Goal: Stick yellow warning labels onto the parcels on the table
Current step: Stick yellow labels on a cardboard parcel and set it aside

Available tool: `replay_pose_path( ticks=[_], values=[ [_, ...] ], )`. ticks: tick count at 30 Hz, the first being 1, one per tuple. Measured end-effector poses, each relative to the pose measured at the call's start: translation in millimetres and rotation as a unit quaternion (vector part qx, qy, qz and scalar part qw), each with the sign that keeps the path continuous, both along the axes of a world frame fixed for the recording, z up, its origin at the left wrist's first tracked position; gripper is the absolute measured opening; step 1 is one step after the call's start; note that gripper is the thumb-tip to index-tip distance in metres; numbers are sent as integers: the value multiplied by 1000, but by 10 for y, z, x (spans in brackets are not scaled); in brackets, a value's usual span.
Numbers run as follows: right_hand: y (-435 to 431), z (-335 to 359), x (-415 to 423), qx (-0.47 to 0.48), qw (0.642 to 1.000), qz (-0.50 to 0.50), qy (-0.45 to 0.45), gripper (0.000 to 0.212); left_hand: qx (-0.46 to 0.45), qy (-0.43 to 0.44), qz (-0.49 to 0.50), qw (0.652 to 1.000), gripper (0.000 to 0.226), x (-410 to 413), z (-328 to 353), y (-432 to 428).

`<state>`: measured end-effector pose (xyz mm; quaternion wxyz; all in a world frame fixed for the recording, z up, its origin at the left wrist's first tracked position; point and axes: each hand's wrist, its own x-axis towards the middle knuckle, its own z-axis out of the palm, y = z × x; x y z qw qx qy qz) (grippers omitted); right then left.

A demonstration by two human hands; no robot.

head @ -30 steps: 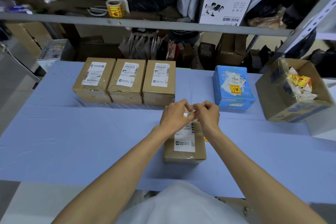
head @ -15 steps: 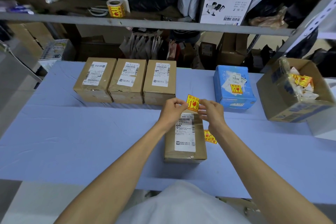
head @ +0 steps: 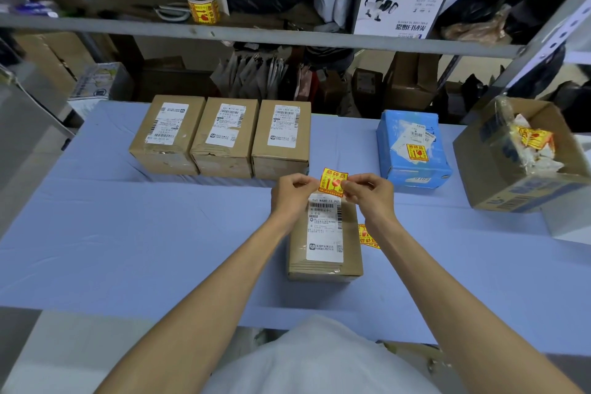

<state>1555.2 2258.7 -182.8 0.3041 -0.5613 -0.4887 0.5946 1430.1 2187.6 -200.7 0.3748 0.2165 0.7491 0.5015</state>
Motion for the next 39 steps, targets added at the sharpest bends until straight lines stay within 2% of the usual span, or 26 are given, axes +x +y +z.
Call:
replay_pose_path(
  ticks=[3,8,13,22,33,39],
  values=[
    [-34,-50,30,-5,1000,2,-2,9,-15,-17,15,1000,15,2,-36,-17],
    [-137,-134,133,-28,998,52,-7,13,-49,-34,-36,998,11,40,-84,-104],
    [-273,-216,225,-39,997,67,-16,16,-75,-38,-7,996,23,142,-148,-258],
    [-382,-212,326,-55,996,64,2,14,-73,-77,-8,994,12,223,-151,-387],
    [-607,-327,358,45,982,115,-143,14,-117,20,-55,991,13,297,-195,-634],
    [-651,-386,348,120,958,157,-207,13,-119,134,-100,979,11,350,-233,-659]
  ],
)
